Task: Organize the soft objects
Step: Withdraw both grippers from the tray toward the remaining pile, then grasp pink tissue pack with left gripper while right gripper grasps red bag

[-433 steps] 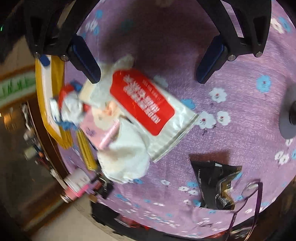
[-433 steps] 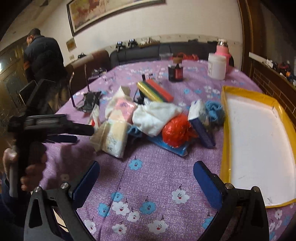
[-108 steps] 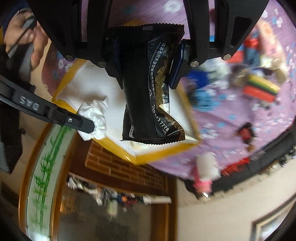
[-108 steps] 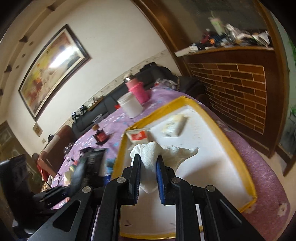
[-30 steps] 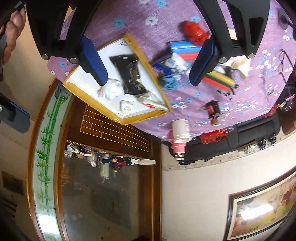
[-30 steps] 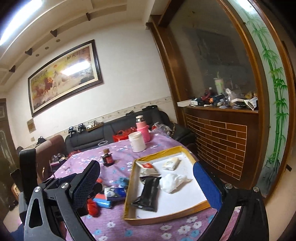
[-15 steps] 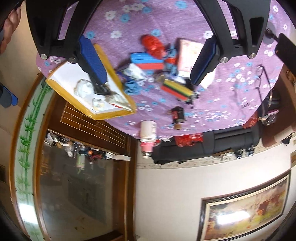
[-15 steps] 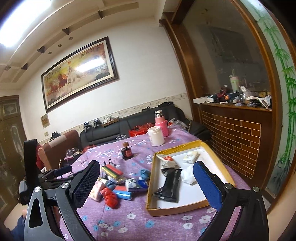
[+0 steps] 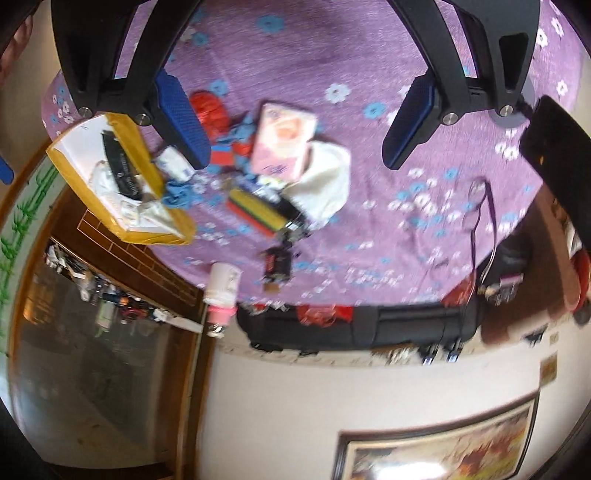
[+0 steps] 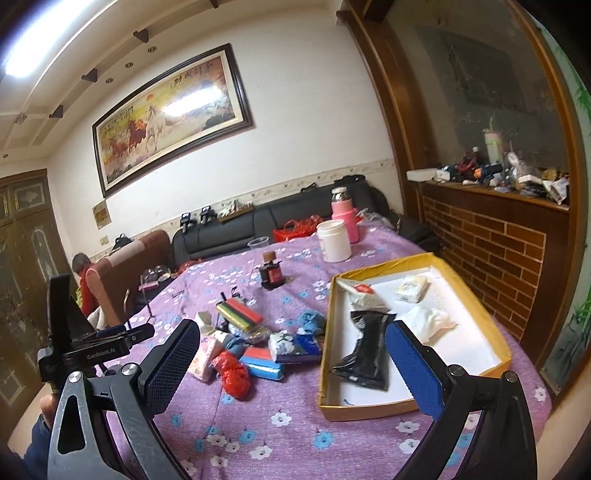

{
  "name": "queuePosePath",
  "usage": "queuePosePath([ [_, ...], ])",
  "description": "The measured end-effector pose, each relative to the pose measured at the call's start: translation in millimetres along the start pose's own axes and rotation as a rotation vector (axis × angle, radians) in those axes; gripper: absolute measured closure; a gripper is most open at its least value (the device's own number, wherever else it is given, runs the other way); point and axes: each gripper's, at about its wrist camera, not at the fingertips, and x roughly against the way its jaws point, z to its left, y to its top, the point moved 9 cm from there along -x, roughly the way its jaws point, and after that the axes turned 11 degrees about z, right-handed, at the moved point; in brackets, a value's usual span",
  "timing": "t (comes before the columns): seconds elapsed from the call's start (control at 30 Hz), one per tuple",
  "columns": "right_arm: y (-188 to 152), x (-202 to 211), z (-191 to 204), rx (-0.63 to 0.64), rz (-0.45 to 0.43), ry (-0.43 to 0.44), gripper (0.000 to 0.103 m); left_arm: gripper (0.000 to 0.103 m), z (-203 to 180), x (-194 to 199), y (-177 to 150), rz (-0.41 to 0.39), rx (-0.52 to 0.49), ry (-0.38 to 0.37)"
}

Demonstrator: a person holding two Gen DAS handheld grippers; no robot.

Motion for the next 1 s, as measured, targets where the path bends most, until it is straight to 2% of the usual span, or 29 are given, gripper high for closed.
queuePosePath([
  [0.17,-10,-12,4,0.008,0.028,0.030,0.001,0.009,30,-15,-10,0.058,0.068,0.016],
  [0.4,-24,-25,-2,-0.011,0.068,0.073,0.001,0.009,32,-28,-25,0.144,0.085,-0.010],
  [0.7,-32,-45,-4,-0.007,0.110,0.086,0.001,0.010,-14,-69,-26,0.230,-0.034,-0.026],
  [0.83,-40,-57,-5,-0.009,0.149,0.094,0.001,0.011,-33,-104,-26,0.289,-0.096,0.009],
  [0.87,-41,-59,-5,-0.004,0.155,0.095,0.001,0.018,-31,-114,-28,0.307,-0.093,0.034],
  [0.9,-43,-63,-2,0.009,0.163,0.096,0.001,0.032,-28,-122,-30,0.329,-0.083,0.048],
  [0.93,-44,-66,0,0.021,0.171,0.098,0.001,0.042,-26,-129,-32,0.352,-0.068,0.039],
  [1.0,-46,-77,9,0.047,0.201,0.114,0.001,0.049,-19,-133,-33,0.358,-0.032,0.006],
])
